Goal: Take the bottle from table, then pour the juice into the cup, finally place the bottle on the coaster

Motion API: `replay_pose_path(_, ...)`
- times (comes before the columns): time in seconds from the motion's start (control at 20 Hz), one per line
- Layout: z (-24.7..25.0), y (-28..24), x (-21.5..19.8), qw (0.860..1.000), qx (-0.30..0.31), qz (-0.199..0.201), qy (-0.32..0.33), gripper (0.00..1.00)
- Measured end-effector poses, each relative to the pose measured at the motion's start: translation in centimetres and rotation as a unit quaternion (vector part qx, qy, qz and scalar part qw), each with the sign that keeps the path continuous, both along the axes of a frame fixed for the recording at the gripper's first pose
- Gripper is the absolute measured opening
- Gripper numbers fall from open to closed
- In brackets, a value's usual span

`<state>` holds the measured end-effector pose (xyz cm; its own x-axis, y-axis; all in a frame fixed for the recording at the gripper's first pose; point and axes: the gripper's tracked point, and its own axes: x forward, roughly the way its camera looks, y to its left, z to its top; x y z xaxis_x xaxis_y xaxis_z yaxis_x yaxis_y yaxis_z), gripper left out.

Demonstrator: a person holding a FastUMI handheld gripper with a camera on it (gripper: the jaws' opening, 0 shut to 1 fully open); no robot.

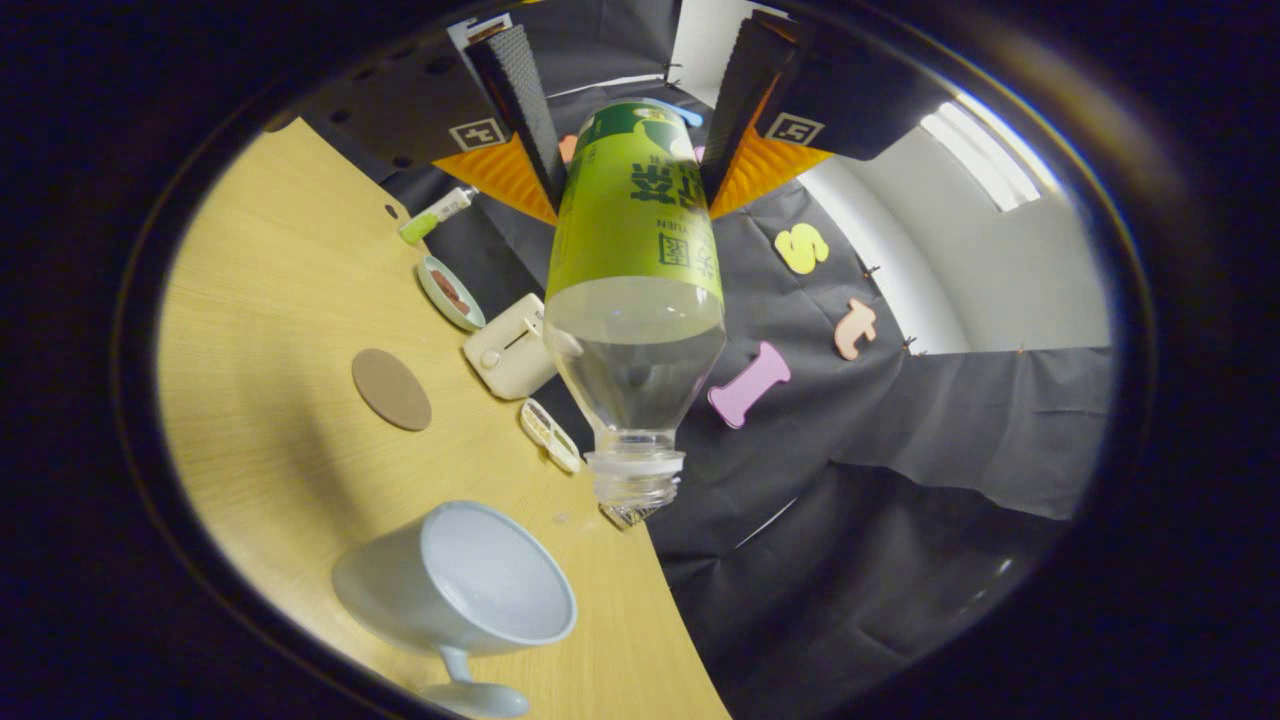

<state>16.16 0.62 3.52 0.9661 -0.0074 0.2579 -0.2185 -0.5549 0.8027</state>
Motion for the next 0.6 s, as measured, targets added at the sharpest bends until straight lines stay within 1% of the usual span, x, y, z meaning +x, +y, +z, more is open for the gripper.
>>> replay_pose_path(0.15,-0.1,0.6,0.2,1.000,-0.022,0.003,0.010,0.78)
replay_pose_path(0.35,-1.0,1.2,-0.2,0.995,-0.093,0.007,0.037,0.78)
replay_pose_path(0.45,-1.1,1.3,-0.3,0.990,-0.135,0.005,0.047,0.78)
replay_pose_path(0.6,-1.6,1.8,-0.6,0.978,-0.200,0.004,0.063,0.78)
